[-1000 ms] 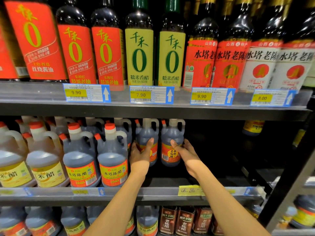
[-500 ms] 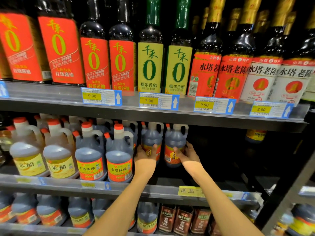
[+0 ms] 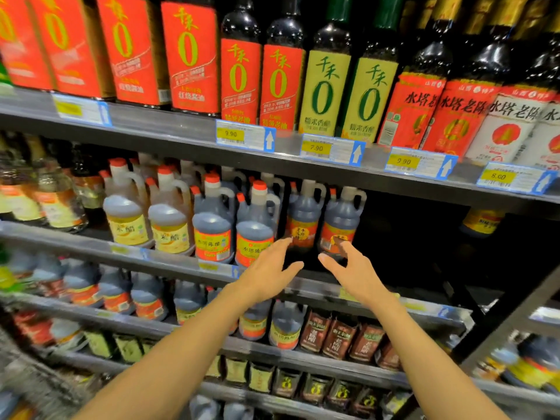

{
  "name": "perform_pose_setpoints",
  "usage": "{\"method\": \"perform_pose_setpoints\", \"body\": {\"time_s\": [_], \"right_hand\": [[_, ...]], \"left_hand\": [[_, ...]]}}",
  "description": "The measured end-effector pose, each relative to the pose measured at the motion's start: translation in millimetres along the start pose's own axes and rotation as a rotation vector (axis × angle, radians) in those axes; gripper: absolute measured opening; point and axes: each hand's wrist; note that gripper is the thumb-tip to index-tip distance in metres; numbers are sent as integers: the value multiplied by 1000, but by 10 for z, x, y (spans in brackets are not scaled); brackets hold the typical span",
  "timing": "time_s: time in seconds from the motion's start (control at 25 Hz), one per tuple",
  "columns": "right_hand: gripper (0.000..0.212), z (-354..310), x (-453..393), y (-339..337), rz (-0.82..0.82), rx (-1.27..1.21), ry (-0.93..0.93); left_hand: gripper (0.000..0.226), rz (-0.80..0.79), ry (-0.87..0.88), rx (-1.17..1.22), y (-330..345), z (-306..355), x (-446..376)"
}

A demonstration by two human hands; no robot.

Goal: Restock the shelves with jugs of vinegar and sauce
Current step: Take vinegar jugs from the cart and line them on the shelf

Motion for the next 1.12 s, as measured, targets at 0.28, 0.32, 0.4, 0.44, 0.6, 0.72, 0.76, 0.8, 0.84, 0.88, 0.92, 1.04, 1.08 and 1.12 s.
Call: {"method": "perform_pose_setpoints", "body": {"time_s": [0.28,0.32,0.4,0.44,0.6,0.72,0.76,0.8,0.84,0.88,0.92,1.04,1.08,1.12], "right_hand": [[81,-886,461,678,-111,215,-92],[78,-1048,505,836,-145,248,-112],[76,-1419,579,1241,-187,310,-157],[78,-1595,603,1439,-204,343,-183],[90,-2364,574,2330,-366,455,-308],[89,-2879,494,2980,-460,521,-426],[87,-3044,467,3207,-498,532,-465],[86,-3188,436,3416,-535,543,-499],[86,-3315,406,3615,-573,559,-534],[85,-3434,373,3808,-610,573,-571],[84,-3532,342,3993,-645,584,-610],[84,-3766,195,4591,-731,606,-721],[85,-3827,125,4785,-753,612,-746],[85,-3870,47,4974,-782,616,-762]], "left_hand": [[75,23,29,-242,-672,-800,1310],[77,26,-22,-266,-787,-985,1558],[81,29,-140,-291,-1016,-1411,2139],[83,33,-197,-301,-1118,-1615,2426],[86,68,-442,-385,-1413,-2391,3637],[91,103,-624,-360,-1543,-2865,4355],[91,127,-668,-357,-1569,-3007,4571],[90,147,-706,-356,-1585,-3123,4759],[89,167,-742,-342,-1580,-3225,4936],[89,183,-778,-318,-1560,-3319,5096],[90,194,-815,-290,-1528,-3405,5231],[90,218,-935,-236,-1433,-3671,5527],[89,219,-974,-215,-1402,-3758,5578],[89,218,-1012,-186,-1373,-3840,5600]]}}
Point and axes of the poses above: each hand's wrist, its own x-axis away from the middle knuckle, its own y-axis out of the palm, z = x × y, and after that the axes turned 11 degrees about -z, right-handed
